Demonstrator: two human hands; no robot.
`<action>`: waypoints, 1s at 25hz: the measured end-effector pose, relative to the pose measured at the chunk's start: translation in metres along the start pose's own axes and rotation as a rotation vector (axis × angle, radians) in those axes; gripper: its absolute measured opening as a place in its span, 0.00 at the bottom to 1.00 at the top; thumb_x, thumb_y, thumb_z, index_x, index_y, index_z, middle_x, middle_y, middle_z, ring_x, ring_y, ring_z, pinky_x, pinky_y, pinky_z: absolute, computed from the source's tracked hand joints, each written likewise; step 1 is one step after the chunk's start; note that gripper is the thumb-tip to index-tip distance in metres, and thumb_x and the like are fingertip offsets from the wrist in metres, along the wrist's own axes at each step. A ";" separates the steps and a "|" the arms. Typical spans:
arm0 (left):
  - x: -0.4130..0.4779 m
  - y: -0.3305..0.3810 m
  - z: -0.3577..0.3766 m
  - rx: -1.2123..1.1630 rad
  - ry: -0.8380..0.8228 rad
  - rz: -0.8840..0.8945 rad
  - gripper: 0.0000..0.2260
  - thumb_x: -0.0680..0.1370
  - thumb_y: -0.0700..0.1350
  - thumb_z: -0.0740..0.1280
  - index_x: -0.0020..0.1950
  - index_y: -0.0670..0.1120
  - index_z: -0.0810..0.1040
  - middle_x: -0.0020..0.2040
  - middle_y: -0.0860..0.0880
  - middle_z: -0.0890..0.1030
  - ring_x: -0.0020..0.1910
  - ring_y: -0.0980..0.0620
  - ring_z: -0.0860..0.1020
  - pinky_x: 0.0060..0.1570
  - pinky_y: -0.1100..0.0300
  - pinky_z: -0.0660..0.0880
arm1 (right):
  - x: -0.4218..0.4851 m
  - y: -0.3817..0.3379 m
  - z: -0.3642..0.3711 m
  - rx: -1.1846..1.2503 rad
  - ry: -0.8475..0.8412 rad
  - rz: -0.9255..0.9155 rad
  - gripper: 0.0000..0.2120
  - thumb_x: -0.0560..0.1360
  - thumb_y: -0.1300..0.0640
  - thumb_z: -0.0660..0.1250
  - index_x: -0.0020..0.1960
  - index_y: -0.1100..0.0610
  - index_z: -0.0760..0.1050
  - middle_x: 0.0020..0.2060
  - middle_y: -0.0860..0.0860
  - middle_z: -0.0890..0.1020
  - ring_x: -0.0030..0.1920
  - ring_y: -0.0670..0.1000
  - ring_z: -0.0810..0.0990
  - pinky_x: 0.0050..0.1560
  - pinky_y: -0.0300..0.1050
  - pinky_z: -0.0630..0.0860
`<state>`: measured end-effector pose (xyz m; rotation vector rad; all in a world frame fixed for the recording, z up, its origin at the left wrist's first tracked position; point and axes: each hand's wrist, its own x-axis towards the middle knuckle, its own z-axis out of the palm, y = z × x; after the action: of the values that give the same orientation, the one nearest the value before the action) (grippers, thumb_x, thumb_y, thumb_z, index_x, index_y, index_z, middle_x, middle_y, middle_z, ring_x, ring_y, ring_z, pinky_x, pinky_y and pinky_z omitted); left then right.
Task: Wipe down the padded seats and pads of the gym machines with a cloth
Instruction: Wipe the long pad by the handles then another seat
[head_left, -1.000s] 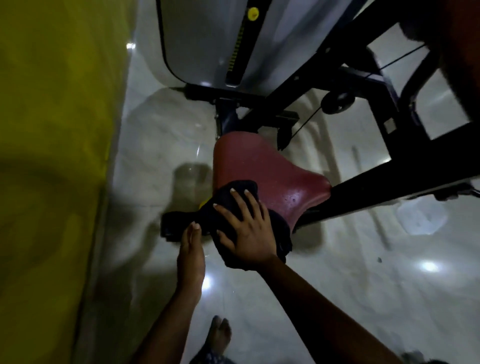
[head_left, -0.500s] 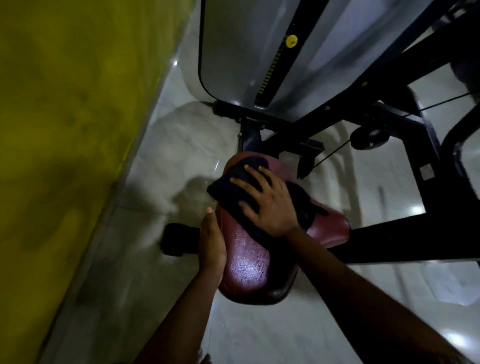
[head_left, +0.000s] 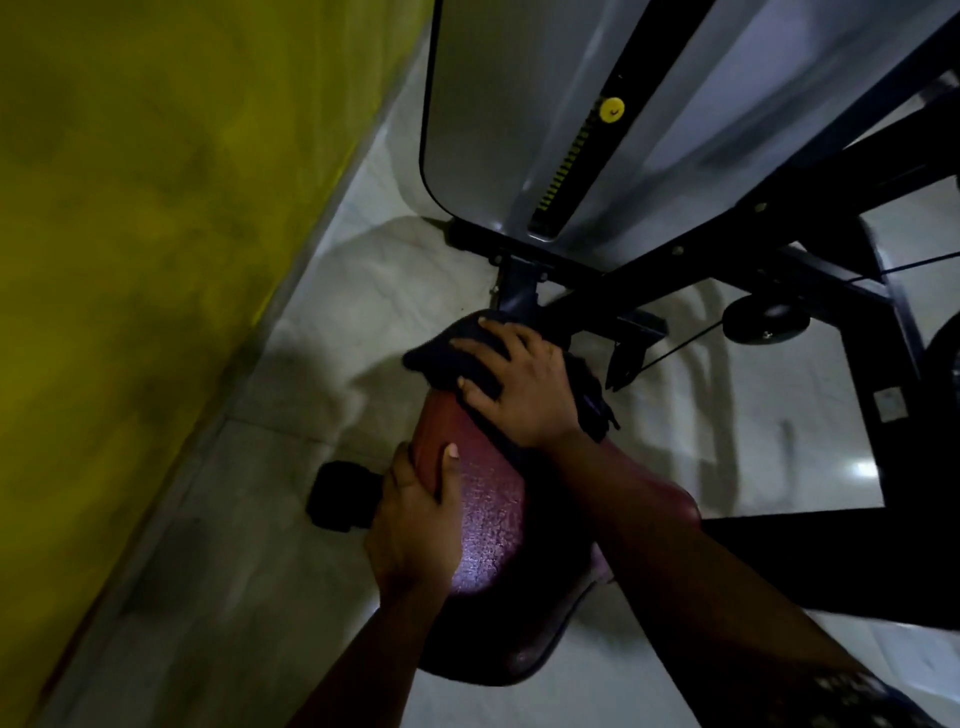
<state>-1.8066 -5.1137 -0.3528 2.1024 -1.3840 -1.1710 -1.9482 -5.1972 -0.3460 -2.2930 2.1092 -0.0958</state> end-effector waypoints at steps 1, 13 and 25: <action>0.001 -0.001 0.000 0.026 0.011 0.008 0.28 0.77 0.63 0.52 0.72 0.49 0.64 0.66 0.44 0.74 0.60 0.39 0.75 0.53 0.49 0.71 | 0.006 0.006 0.000 0.002 -0.008 0.055 0.29 0.72 0.35 0.48 0.68 0.42 0.69 0.70 0.50 0.69 0.67 0.58 0.66 0.60 0.54 0.64; -0.006 -0.008 -0.003 0.113 0.007 0.365 0.36 0.74 0.64 0.48 0.74 0.41 0.61 0.73 0.40 0.66 0.70 0.41 0.66 0.66 0.47 0.67 | -0.119 -0.038 -0.004 -0.055 0.058 0.229 0.27 0.74 0.38 0.52 0.72 0.43 0.62 0.72 0.53 0.66 0.67 0.61 0.67 0.60 0.57 0.68; -0.007 0.003 0.023 0.742 -0.055 1.055 0.25 0.79 0.53 0.52 0.73 0.44 0.66 0.74 0.43 0.65 0.74 0.43 0.61 0.69 0.42 0.58 | -0.103 0.065 -0.033 0.009 -0.241 0.559 0.27 0.77 0.35 0.51 0.71 0.47 0.62 0.59 0.57 0.77 0.58 0.60 0.76 0.52 0.50 0.72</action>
<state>-1.8276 -5.1063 -0.3610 1.2154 -2.7105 -0.2735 -2.0234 -5.0997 -0.3196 -1.5313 2.4965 0.1716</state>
